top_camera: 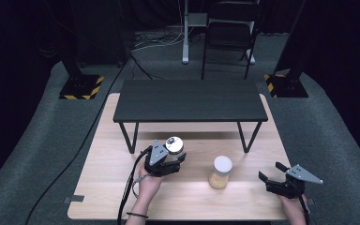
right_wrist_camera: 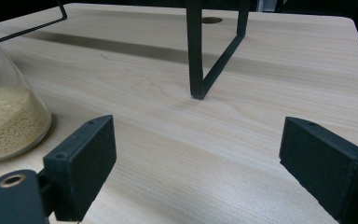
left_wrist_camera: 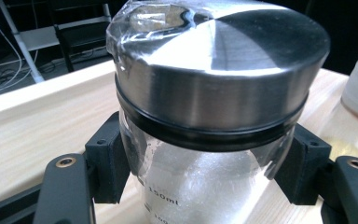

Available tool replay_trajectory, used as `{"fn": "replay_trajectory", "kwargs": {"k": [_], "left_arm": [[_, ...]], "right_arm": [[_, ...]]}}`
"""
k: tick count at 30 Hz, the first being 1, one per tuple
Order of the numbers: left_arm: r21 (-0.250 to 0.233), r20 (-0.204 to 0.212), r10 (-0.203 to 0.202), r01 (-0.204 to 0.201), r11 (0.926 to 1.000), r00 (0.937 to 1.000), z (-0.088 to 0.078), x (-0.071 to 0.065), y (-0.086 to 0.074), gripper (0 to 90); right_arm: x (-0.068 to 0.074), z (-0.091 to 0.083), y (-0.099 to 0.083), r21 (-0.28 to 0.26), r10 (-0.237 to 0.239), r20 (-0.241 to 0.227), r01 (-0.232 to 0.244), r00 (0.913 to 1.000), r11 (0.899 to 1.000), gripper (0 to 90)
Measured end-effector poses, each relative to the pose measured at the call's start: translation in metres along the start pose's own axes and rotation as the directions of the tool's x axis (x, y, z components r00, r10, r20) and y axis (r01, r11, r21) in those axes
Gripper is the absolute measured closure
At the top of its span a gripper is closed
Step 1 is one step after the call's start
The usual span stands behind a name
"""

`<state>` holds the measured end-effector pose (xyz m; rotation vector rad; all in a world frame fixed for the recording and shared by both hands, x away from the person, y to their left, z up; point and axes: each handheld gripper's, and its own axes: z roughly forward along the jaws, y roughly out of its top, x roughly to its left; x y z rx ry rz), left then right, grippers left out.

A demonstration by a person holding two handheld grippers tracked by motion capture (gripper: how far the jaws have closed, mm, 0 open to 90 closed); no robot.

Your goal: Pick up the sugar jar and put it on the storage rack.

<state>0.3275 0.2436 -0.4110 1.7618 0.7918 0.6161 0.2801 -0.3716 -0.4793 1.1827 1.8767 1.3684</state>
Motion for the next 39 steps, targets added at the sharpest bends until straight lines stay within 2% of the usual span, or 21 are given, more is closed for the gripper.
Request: {"fn": "replay_trajectory", "kwargs": {"k": [5,14,25,39], "left_arm": [[-0.015,-0.003,-0.018,0.018,0.9997,0.9998,-0.007,0.006,0.012,30.7],[-0.017,-0.016,0.008,-0.009,0.9998,0.9998,-0.015,0.010,0.043,30.7],[-0.035,-0.009,-0.002,0.002,0.9994,1.0000,-0.021,0.017,0.076,30.8],[-0.086,-0.005,-0.020,0.019,0.9961,0.9998,-0.029,0.023,0.099,30.7]], "right_arm": [[0.000,0.000,0.000,0.000,0.002,-0.005,-0.002,1.0000,1.000,9.5],[0.000,0.000,0.000,0.001,0.003,-0.004,-0.003,1.0000,1.000,9.5],[0.000,0.001,0.001,0.003,0.005,-0.003,-0.005,1.0000,1.000,9.5],[0.000,0.001,0.000,0.001,0.004,-0.002,-0.004,1.0000,1.000,9.4]]}}
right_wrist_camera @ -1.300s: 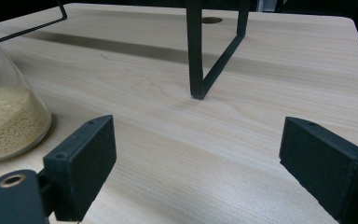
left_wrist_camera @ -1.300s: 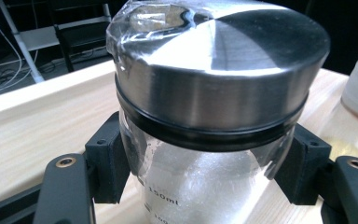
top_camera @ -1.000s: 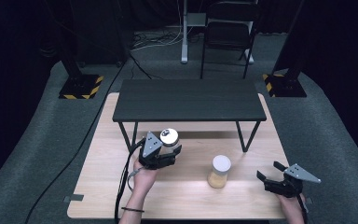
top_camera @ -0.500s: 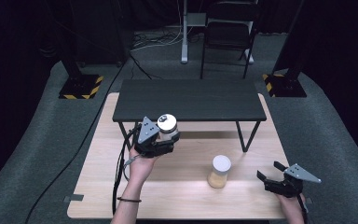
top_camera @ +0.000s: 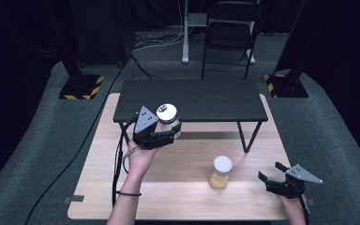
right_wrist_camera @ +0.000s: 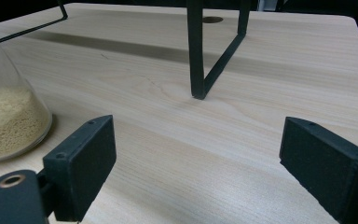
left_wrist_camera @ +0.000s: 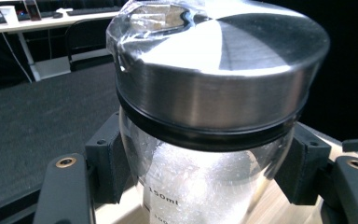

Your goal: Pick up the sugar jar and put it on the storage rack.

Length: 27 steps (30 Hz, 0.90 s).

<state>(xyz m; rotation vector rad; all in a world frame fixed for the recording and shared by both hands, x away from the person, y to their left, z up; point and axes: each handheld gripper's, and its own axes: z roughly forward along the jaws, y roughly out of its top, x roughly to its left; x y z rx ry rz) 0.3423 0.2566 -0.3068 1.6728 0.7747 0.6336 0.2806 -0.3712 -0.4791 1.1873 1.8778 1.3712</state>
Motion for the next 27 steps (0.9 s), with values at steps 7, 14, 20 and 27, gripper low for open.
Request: {"fn": "replay_trajectory", "kwargs": {"k": [7,14,20,27], "left_arm": [[-0.015,-0.014,0.014,-0.014,0.9998,0.9998,-0.003,0.000,0.012,30.7],[-0.020,-0.048,0.027,-0.028,0.9994,0.9985,-0.002,-0.003,0.023,30.7],[0.000,-0.118,0.005,-0.005,1.0000,0.9930,0.008,-0.005,0.028,30.7],[0.034,-0.186,-0.025,0.032,0.9989,0.9822,0.027,-0.001,0.036,30.7]], "right_arm": [[0.000,0.000,0.000,0.002,0.001,-0.001,-0.001,1.0000,1.000,9.4],[0.000,0.000,0.000,0.002,-0.002,-0.002,0.002,1.0000,1.000,9.4],[0.000,0.000,0.001,0.004,-0.001,-0.004,0.001,1.0000,1.000,9.4],[-0.001,0.000,0.001,0.005,-0.002,-0.007,0.002,1.0000,1.000,9.4]]}}
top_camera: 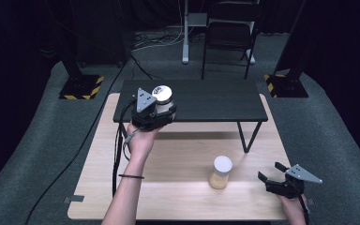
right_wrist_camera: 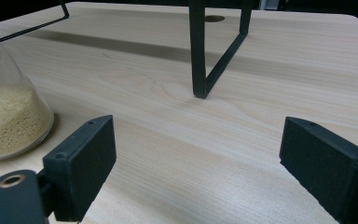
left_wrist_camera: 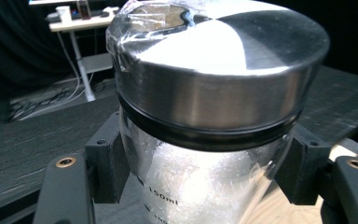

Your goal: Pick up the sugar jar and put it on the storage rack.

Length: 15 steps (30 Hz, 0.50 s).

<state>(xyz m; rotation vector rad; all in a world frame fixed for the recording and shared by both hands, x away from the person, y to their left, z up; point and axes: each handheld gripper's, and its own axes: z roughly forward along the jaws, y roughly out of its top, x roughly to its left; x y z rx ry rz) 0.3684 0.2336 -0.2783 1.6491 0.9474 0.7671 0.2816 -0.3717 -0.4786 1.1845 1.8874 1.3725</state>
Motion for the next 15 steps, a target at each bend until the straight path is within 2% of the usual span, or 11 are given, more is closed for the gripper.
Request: {"fn": "replay_trajectory", "kwargs": {"k": [9,15], "left_arm": [[0.056,-0.062,0.015,-0.012,0.9983,0.9980,0.021,-0.005,0.013,30.7],[0.061,-0.062,-0.009,0.013,0.9980,0.9980,0.025,-0.002,0.013,30.5]], "right_arm": [[0.000,0.000,0.001,0.003,-0.002,-0.002,0.002,1.0000,1.000,9.4],[0.000,0.001,0.001,0.004,-0.003,-0.002,0.003,1.0000,1.000,9.4]]}}
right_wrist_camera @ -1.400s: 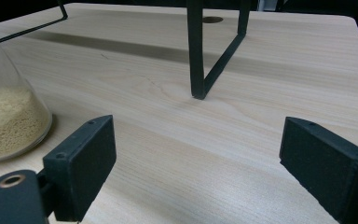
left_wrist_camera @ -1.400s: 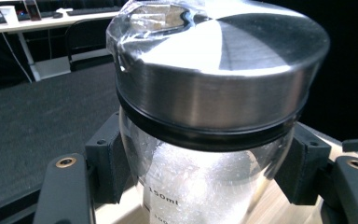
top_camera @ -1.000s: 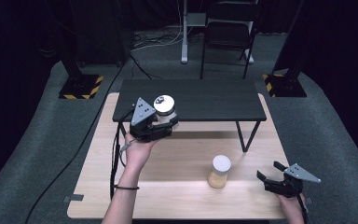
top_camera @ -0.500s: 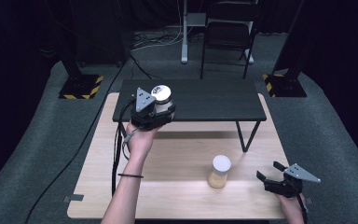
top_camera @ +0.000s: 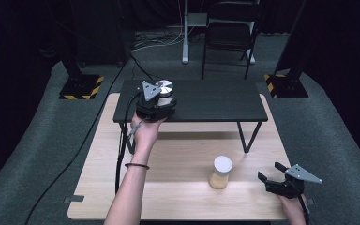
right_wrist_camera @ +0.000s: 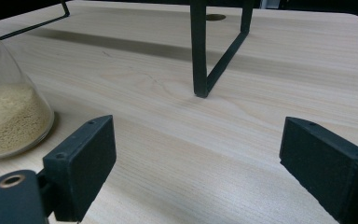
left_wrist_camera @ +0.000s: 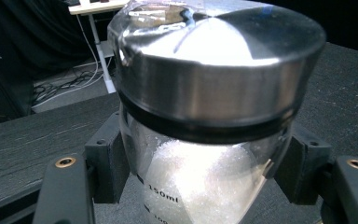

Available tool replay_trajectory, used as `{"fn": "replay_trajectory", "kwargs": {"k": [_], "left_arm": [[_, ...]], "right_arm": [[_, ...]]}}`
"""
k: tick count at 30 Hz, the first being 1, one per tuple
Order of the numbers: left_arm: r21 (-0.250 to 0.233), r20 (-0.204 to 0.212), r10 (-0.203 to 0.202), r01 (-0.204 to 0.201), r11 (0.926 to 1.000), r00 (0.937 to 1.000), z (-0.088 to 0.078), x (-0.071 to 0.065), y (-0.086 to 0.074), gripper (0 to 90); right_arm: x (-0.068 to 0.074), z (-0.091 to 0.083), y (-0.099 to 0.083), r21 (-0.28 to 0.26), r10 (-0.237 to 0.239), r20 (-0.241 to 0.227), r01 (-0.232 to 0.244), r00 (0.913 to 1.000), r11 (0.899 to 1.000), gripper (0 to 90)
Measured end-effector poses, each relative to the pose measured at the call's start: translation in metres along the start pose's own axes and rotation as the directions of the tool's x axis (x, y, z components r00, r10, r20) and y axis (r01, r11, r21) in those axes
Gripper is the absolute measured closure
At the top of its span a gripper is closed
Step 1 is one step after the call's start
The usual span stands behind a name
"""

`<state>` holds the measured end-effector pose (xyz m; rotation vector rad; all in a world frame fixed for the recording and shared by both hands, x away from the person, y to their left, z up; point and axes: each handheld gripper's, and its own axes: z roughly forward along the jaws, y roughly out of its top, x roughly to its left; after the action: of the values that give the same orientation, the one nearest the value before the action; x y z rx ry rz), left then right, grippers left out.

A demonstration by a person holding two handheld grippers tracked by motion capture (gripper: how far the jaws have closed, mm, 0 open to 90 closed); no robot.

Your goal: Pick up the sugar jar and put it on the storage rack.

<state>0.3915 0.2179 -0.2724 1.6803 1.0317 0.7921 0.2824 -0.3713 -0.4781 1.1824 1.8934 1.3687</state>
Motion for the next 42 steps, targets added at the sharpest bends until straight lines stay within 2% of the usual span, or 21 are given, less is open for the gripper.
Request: {"fn": "replay_trajectory", "kwargs": {"k": [3,6,8,13,19,20,23,26,29,31,32,33,36,40,42], "left_arm": [[0.014,0.019,-0.025,0.024,0.9996,0.9995,0.000,0.006,0.001,28.0],[0.023,0.008,0.005,-0.005,0.9997,1.0000,-0.004,0.004,0.000,20.7],[0.008,0.009,0.011,-0.011,0.9999,0.9999,-0.011,0.003,-0.005,19.0],[-0.011,0.040,0.018,-0.018,0.9998,0.9990,-0.028,0.009,-0.022,17.5],[-0.048,0.052,0.025,-0.022,0.9986,0.9984,-0.050,0.012,-0.058,17.7],[-0.048,0.052,0.025,-0.022,0.9986,0.9984,-0.050,0.012,-0.058,17.8],[-0.038,0.054,0.043,-0.041,0.9984,0.9976,-0.058,0.013,-0.073,17.7],[-0.038,0.084,0.017,-0.014,0.9992,0.9964,-0.065,0.021,-0.090,17.6],[-0.034,0.077,0.034,-0.032,0.9989,0.9964,-0.072,0.022,-0.109,17.4],[-0.024,0.091,0.031,-0.028,0.9993,0.9954,-0.076,0.025,-0.121,16.5],[-0.022,0.084,0.035,-0.033,0.9992,0.9959,-0.078,0.026,-0.132,15.3],[-0.022,0.084,0.035,-0.033,0.9992,0.9959,-0.078,0.026,-0.132,15.0],[-0.016,0.082,0.021,-0.019,0.9997,0.9964,-0.083,0.028,-0.154,14.4],[-0.001,0.054,0.057,-0.057,0.9984,0.9969,-0.087,0.024,-0.177,14.4],[0.013,0.043,0.051,-0.052,0.9986,0.9978,-0.090,0.024,-0.193,13.6]], "right_arm": [[0.000,0.000,0.000,0.001,0.000,0.001,0.000,1.0000,1.000,9.4],[0.000,0.000,0.000,0.001,0.000,0.001,0.000,1.0000,1.000,9.4],[0.000,0.000,0.000,0.001,0.000,0.001,0.000,1.0000,1.000,9.4],[0.001,0.000,0.000,0.002,0.000,0.001,0.000,1.0000,1.000,9.4],[0.001,0.000,0.001,0.004,-0.001,0.003,0.001,1.0000,1.000,9.4],[0.001,0.000,0.001,0.004,-0.001,0.003,0.001,1.0000,1.000,9.4],[0.001,0.000,0.001,0.003,0.001,0.004,-0.001,1.0000,1.000,9.4],[0.001,0.000,0.000,0.001,0.000,0.006,0.000,1.0000,1.000,9.4],[0.002,0.000,0.000,0.002,0.001,0.006,-0.001,1.0000,1.000,9.4],[0.002,0.000,0.000,0.001,0.001,0.007,-0.001,1.0000,1.000,9.4],[0.002,0.000,0.000,0.003,0.001,0.007,-0.001,1.0000,1.000,9.4],[0.002,0.000,0.000,0.003,0.001,0.007,-0.001,1.0000,1.000,9.4],[0.002,0.000,0.000,0.002,0.000,0.008,0.000,1.0000,1.000,9.3],[0.002,0.000,0.000,0.002,0.002,0.009,-0.002,1.0000,1.000,9.3],[0.002,-0.001,0.000,0.001,0.001,0.010,-0.001,0.9999,1.000,9.4]]}}
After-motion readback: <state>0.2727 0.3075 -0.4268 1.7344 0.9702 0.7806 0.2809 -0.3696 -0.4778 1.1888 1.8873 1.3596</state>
